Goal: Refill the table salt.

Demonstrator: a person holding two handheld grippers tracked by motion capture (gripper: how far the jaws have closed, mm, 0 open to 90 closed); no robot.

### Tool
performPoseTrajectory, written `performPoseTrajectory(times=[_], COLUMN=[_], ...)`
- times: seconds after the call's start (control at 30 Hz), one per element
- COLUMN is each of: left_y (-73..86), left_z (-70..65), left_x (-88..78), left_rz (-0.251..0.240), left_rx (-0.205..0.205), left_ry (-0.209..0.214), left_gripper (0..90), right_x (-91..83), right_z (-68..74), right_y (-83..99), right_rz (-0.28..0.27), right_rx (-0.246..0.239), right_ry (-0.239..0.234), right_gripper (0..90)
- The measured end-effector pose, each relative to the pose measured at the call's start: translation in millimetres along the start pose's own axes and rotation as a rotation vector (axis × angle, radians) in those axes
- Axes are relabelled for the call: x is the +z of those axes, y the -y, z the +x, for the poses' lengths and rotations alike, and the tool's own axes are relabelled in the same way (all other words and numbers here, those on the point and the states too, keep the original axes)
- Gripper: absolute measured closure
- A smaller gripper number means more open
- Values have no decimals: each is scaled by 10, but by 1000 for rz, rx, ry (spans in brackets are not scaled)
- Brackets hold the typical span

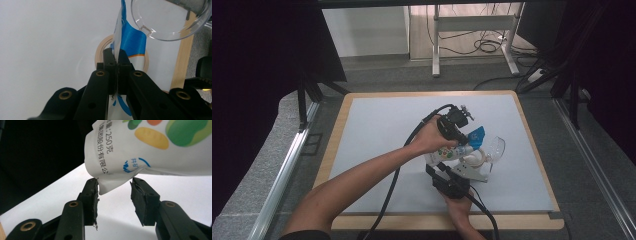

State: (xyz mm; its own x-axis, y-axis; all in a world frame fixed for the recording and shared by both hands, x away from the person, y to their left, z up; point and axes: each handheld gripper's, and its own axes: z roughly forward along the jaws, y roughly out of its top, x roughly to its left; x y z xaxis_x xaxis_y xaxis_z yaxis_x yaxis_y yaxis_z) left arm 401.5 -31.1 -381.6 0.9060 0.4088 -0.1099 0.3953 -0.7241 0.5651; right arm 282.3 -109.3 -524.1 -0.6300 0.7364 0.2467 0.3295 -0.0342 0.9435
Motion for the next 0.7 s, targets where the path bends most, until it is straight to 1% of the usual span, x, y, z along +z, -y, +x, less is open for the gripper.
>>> performPoseTrajectory(times=[0.23, 0.5, 0.6, 0.7], left_y=[24, 56, 75, 104], left_z=[2, 18, 29, 42], left_x=[-54, -75, -95, -125], left_rz=[-17, -26, -32, -41], left_rx=[-12, -18, -26, -39], left_ry=[-1, 7, 8, 14], left_gripper=[895, 896, 895, 896], right_x=[-27, -75, -92, -112], right_z=[-20, -42, -61, -73], right_y=[34, 64, 77, 88], right_rz=[34, 75, 88, 107], right_rx=[11, 17, 7, 16], right_ry=[3, 0, 1, 2], right_gripper=[565, 562, 559, 554])
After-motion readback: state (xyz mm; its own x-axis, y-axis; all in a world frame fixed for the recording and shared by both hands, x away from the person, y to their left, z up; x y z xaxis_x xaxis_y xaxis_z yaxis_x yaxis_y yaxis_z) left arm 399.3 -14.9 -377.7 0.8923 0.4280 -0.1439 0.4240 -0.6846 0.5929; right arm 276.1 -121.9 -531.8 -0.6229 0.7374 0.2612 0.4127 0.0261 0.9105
